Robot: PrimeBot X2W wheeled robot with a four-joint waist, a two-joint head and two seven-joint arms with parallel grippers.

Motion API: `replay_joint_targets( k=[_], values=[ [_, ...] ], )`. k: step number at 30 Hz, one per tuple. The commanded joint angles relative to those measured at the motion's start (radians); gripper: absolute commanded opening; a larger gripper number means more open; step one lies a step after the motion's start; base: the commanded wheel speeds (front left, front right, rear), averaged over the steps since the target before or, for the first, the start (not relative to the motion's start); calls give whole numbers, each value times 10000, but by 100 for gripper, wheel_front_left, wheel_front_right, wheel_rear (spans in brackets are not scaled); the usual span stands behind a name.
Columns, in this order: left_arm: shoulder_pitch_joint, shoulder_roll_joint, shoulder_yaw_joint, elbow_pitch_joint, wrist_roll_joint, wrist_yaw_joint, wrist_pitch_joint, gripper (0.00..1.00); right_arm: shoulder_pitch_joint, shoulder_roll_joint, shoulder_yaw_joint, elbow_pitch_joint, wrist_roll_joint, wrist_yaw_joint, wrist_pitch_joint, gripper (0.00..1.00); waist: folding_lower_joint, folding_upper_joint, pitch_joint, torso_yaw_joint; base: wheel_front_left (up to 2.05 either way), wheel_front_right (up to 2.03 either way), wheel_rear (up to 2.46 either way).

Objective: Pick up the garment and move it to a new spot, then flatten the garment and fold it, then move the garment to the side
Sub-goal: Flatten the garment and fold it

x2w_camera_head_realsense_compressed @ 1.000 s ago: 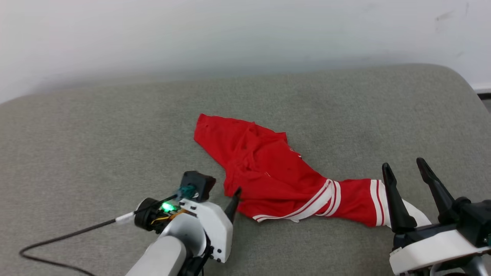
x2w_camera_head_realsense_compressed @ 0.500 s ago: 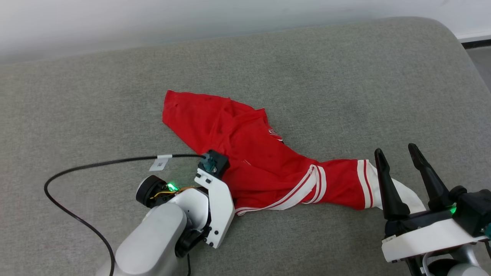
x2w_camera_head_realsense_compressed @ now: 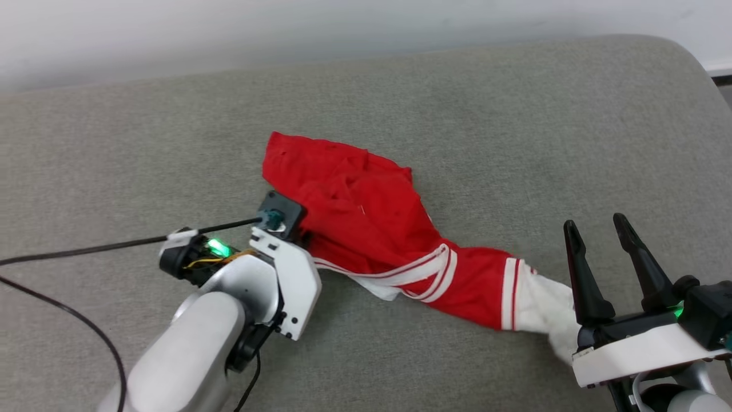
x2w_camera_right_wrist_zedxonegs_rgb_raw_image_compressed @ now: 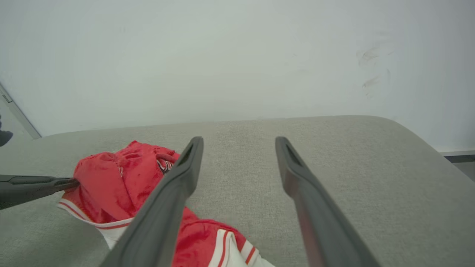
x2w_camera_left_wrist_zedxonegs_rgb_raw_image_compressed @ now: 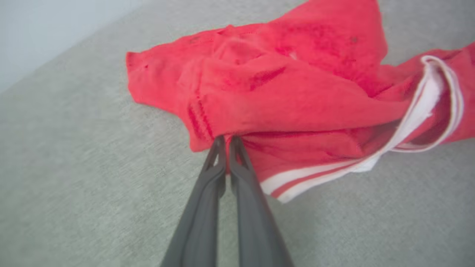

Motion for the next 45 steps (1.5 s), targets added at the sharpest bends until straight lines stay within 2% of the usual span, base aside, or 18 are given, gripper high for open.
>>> replay_joint_targets(
  k=[1,9,12,14,15,16,17,18,21,27,32,35,41,45],
  values=[
    [311,178,125,-276,63,191,-114,0,-70,30,9,-32,-82,-3,15,100,-1,0,-147,239,0,0,0],
    [2631,934,1103,-2325,-486,1631,-306,0,47,29,-38,-200,-199,-3,160,100,-1,0,-403,893,0,0,0],
    [3868,950,1488,-2589,-1022,2147,-322,0,111,29,-21,-251,-260,-3,214,100,-1,0,-502,1073,0,0,0],
    [4572,837,1617,-2584,-1431,2306,-376,0,133,29,14,-308,-307,-3,278,100,-1,0,-555,1151,0,0,0],
    [5263,547,1625,-2276,-1957,2262,-479,2,155,29,47,-371,-355,-3,353,100,-1,0,-658,1242,0,0,0],
    [5353,449,1598,-2149,-2050,2229,-516,35,147,29,59,-397,-374,-3,373,100,-1,0,-689,1266,0,0,0],
    [5378,398,1569,-1997,-2091,2175,-579,73,153,29,52,-412,-369,-3,401,100,-1,0,-731,1287,0,0,0],
    [5354,282,1575,-1859,-2172,2156,-704,100,177,29,38,-421,-382,-3,425,100,-1,0,-784,1311,0,0,0],
    [5255,174,1610,-1603,-2123,2125,-963,100,257,31,27,-435,-408,-3,466,100,-1,0,-918,1357,0,0,0],
    [4785,139,2159,-1502,-1374,2611,-2832,100,521,31,29,-569,-504,-3,700,100,-1,0,-1395,1438,0,0,0],
    [4497,262,2297,-1555,-1090,2654,-3398,100,541,29,51,-655,-560,-3,787,100,-1,0,-1494,1417,0,0,0],
    [4285,478,2194,-1429,-1208,2367,-3019,100,548,29,67,-720,-532,-3,836,100,-1,0,-1492,1357,0,0,0],
    [3755,1182,1802,-1034,-1725,1490,-1029,100,410,29,167,-815,-519,-3,801,100,-1,0,-1147,1122,0,0,0],
    [3454,1467,1651,-735,-1950,1227,-49,100,221,29,251,-810,-506,-3,717,100,-1,0,-749,913,0,0,0]
  ],
)
